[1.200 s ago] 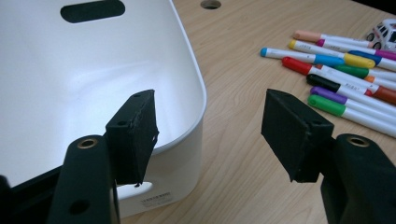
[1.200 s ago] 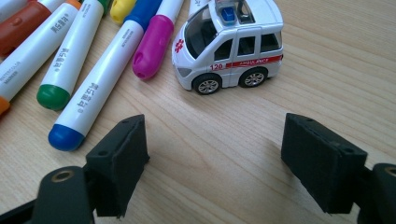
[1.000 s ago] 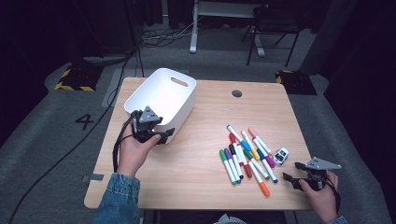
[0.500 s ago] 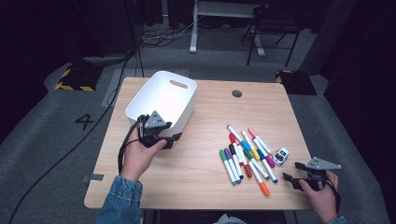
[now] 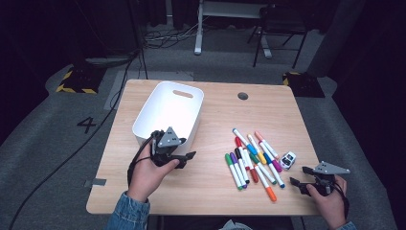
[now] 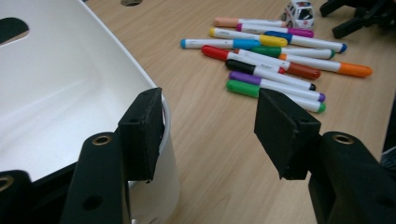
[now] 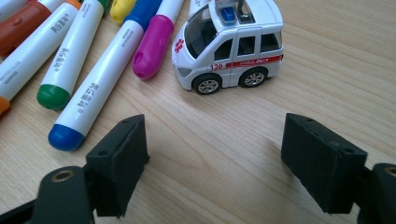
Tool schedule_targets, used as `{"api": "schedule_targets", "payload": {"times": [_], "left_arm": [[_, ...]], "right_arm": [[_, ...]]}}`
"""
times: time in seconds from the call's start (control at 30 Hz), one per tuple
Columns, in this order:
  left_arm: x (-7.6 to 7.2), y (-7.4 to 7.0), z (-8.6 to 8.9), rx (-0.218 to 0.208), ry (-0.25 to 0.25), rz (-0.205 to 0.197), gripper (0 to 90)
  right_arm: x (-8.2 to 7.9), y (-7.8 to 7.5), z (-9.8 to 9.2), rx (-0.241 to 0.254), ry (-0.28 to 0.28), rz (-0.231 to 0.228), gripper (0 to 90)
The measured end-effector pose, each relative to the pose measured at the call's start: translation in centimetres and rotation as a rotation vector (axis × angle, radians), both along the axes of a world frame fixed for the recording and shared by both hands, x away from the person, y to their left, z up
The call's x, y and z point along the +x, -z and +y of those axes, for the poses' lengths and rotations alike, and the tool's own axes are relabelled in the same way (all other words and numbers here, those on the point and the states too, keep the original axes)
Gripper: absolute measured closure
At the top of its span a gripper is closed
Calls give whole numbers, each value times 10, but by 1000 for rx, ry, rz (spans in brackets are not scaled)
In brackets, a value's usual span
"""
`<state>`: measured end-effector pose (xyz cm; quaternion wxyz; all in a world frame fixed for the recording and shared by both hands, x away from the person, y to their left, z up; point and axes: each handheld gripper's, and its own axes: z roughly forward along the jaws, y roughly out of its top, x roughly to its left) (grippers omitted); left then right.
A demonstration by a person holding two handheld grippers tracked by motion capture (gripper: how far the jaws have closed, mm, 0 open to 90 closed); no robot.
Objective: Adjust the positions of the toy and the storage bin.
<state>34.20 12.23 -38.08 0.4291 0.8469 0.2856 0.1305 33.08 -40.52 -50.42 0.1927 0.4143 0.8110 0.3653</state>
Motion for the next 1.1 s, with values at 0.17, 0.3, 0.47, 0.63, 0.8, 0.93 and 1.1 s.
{"api": "schedule_targets", "payload": {"times": [0.17, 0.3, 0.47, 0.63, 0.8, 0.93, 1.1], "left_arm": [[-1, -8, 6, -12, -34, 5, 390], [2, -16, 17, -13, -79, -13, 392], [11, -24, 48, 19, -148, -53, 385], [17, -22, 76, 40, -205, -70, 368], [24, -18, 97, 58, -257, -65, 360], [31, -15, 113, 54, -291, -60, 352], [40, -6, 130, 38, -341, -43, 345]], "right_arm": [[0, 0, 0, 0, 0, 1, 227], [0, 0, 0, 0, 1, 1, 227], [0, 0, 0, 0, 1, 1, 227], [0, 0, 0, 0, 1, 0, 227], [0, 0, 0, 0, 1, 1, 227], [0, 0, 0, 0, 1, 1, 227], [0, 0, 0, 0, 1, 1, 226]]}}
